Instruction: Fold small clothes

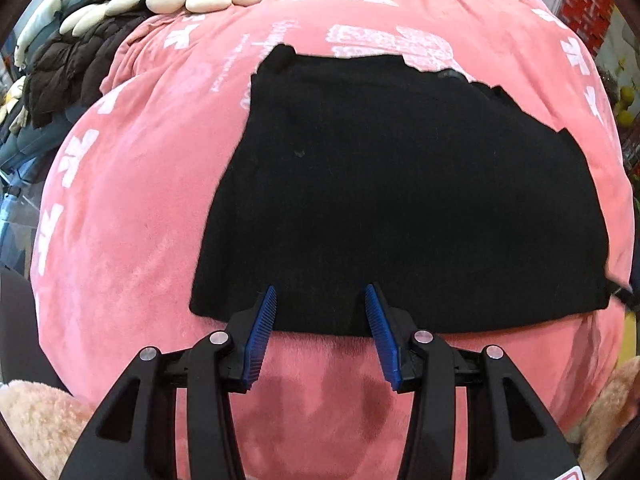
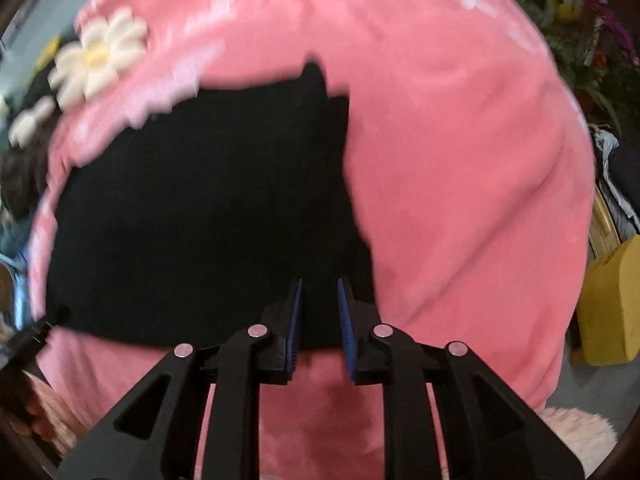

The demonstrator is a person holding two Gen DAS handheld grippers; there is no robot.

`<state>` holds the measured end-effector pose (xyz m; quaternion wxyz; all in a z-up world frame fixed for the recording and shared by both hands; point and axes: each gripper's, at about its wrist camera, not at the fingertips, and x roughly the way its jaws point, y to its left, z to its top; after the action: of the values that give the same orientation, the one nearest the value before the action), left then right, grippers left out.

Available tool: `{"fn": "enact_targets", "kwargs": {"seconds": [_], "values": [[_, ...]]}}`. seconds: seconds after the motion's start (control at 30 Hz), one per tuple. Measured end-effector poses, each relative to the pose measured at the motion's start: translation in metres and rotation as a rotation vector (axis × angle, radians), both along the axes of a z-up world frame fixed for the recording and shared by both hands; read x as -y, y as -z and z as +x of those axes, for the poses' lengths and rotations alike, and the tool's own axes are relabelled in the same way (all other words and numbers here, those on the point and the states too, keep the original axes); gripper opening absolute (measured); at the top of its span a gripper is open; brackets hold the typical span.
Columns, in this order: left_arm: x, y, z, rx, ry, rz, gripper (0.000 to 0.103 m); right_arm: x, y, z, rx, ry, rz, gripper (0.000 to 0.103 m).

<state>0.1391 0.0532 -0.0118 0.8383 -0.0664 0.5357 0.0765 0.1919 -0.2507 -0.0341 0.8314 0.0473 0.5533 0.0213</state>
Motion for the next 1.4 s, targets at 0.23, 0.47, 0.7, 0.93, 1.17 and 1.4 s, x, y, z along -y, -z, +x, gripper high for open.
{"fn": "enact_targets", "kwargs": {"seconds": [0.23,0.47,0.7,0.93,1.17,1.4], "values": [[0.002,0.006,-0.004,-0.008,0.009,0.021,0.046,-0.006,-0.018,-0.01,0.059,0.013,0.001,0.018],[-0.001,0.003,-0.014,-0.005,0.015,0.023,0.056,0.011,-0.029,-0.014,0.102,0.128,0.04,0.052],[-0.017,0.005,-0.028,0.052,0.02,-0.112,0.063,0.018,0.003,-0.019,0.042,0.1,0.089,0.049],[-0.047,-0.016,-0.037,0.151,-0.045,-0.244,0.07,0.024,-0.023,-0.034,0.075,0.099,0.106,0.009],[-0.091,0.001,-0.031,0.126,-0.223,-0.437,0.073,0.02,-0.013,-0.028,0.041,0.12,0.107,0.051],[-0.102,0.028,-0.022,0.115,-0.362,-0.582,0.077,0.023,0.013,-0.02,-0.012,0.153,0.236,0.065]]}}
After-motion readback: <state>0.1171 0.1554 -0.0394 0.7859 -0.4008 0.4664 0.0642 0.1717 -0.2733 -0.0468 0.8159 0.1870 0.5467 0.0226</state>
